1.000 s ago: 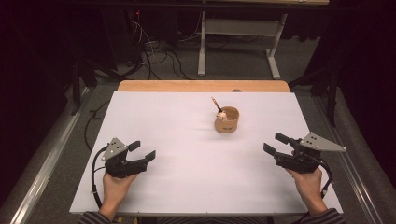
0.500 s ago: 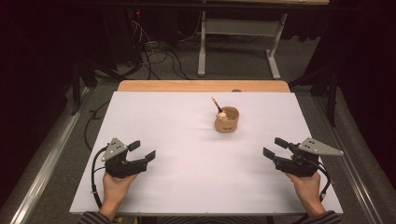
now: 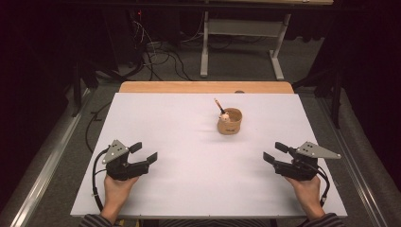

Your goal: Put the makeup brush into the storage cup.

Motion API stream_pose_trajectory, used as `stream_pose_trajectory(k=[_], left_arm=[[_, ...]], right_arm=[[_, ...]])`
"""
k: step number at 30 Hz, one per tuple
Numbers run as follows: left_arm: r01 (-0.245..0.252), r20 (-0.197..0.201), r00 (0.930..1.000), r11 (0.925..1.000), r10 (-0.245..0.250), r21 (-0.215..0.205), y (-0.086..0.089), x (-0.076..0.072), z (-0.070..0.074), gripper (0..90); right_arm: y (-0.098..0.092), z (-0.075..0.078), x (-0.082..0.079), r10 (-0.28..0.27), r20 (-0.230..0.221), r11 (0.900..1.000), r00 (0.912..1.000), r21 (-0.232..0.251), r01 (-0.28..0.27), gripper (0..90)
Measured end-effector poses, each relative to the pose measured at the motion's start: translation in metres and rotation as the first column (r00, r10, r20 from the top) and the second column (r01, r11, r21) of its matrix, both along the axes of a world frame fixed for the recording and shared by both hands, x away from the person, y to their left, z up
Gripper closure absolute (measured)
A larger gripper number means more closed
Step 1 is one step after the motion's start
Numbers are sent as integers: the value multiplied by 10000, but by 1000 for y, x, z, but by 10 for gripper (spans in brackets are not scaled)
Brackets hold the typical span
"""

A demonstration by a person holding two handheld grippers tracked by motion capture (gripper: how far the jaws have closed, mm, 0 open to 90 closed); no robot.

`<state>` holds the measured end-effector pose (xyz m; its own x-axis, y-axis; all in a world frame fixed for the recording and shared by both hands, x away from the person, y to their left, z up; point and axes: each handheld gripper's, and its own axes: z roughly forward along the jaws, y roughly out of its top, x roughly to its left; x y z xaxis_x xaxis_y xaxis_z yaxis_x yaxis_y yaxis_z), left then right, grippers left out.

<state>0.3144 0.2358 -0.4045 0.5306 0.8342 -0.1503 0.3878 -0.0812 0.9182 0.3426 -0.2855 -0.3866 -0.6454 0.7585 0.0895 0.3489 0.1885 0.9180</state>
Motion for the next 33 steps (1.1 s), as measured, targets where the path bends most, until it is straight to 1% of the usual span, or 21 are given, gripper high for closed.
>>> stream_pose_trajectory(k=[6, 12, 20, 23, 27, 33], left_arm=[[9, 13, 10000, 10000, -9, -3, 0, 0, 0, 253], [38, 29, 10000, 10000, -38, -6, 0, 0, 0, 252], [94, 93, 9999, 9999, -93, -40, 0, -1, 1, 251], [96, 97, 9999, 9999, -96, -41, 0, -1, 1, 251], [100, 102, 9999, 9999, -100, -35, 0, -1, 1, 251], [94, 104, 9999, 9999, -94, -38, 0, -1, 1, 251]], right_arm=[[-2, -4, 1, -93, -48, 10000, 9999, -3, 93, 360], [-2, -7, 1, -143, -6, 9997, 9999, -183, 143, 360], [-4, -10, 2, -376, -47, 9990, 9993, -243, 374, 357], [-5, -11, 3, -403, 42, 9988, 9992, -287, 404, 355], [-5, -14, 4, -516, -52, 9983, 9987, -280, 514, 353], [-8, -16, 4, -706, 25, 9970, 9975, -308, 707, 348]])
